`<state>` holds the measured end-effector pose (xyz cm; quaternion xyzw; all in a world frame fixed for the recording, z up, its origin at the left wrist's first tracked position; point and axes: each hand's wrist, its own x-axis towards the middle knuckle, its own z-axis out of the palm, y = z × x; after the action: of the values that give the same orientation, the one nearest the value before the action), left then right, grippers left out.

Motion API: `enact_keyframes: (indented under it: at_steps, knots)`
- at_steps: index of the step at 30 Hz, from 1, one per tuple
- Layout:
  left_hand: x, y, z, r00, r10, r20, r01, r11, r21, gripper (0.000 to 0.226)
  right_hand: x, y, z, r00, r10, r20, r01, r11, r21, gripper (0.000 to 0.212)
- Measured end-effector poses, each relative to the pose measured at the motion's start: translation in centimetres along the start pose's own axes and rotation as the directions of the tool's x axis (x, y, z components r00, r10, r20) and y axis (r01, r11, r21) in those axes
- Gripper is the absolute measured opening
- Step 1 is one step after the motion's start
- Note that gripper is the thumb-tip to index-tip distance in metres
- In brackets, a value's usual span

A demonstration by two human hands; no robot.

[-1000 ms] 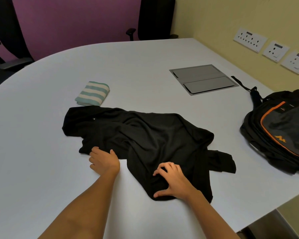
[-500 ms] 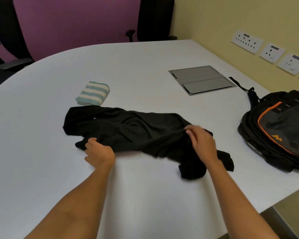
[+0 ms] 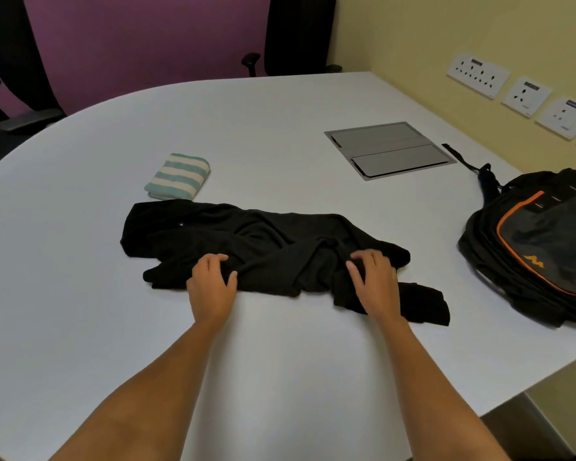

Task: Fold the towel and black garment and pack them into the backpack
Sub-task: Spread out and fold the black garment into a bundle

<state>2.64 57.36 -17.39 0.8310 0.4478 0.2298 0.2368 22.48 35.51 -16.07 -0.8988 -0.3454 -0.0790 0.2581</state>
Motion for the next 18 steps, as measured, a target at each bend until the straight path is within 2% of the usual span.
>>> enact_keyframes:
  at_steps: [2,4,6,10,12,15,18]
  knots:
    - [-0.4,0.5,0.7,0.987,0.146,0.064,-0.152,0.984,0.091,0.037,-2.8,1.7,0.3,1.0,0.01,0.007,-0.01,1.0,0.008,0.04]
    - [-0.4,1.3,1.5,0.962,0.226,0.152,-0.249,0.957,0.149,0.043,-5.1,2.9,0.6,1.0,0.007,0.024,-0.007,1.0,-0.002,0.049]
    - [-0.1,2.0,2.1,0.947,0.229,0.224,-0.274,0.941,0.199,0.051,-6.8,3.9,1.0,0.999,0.012,0.037,-0.012,1.0,-0.006,0.053]
    - [0.7,2.7,2.7,0.944,0.136,0.3,-0.234,0.918,0.321,0.057,-8.3,5.3,1.5,0.994,0.102,0.025,-0.102,0.994,-0.028,0.052]
    - [0.9,2.8,2.6,0.95,0.132,0.284,-0.229,0.912,0.342,0.046,-8.0,5.5,1.3,0.97,0.244,-0.011,-0.244,0.97,-0.009,0.051]
    - [1.3,2.9,2.4,0.964,0.162,0.211,-0.221,0.929,0.296,0.03,-6.7,5.0,-0.1,0.883,0.469,0.014,-0.467,0.875,0.126,0.044]
    - [1.6,3.4,2.0,0.982,0.138,0.126,-0.166,0.954,0.248,0.027,-4.6,4.4,-1.5,0.83,0.556,0.045,-0.558,0.827,0.062,0.039]
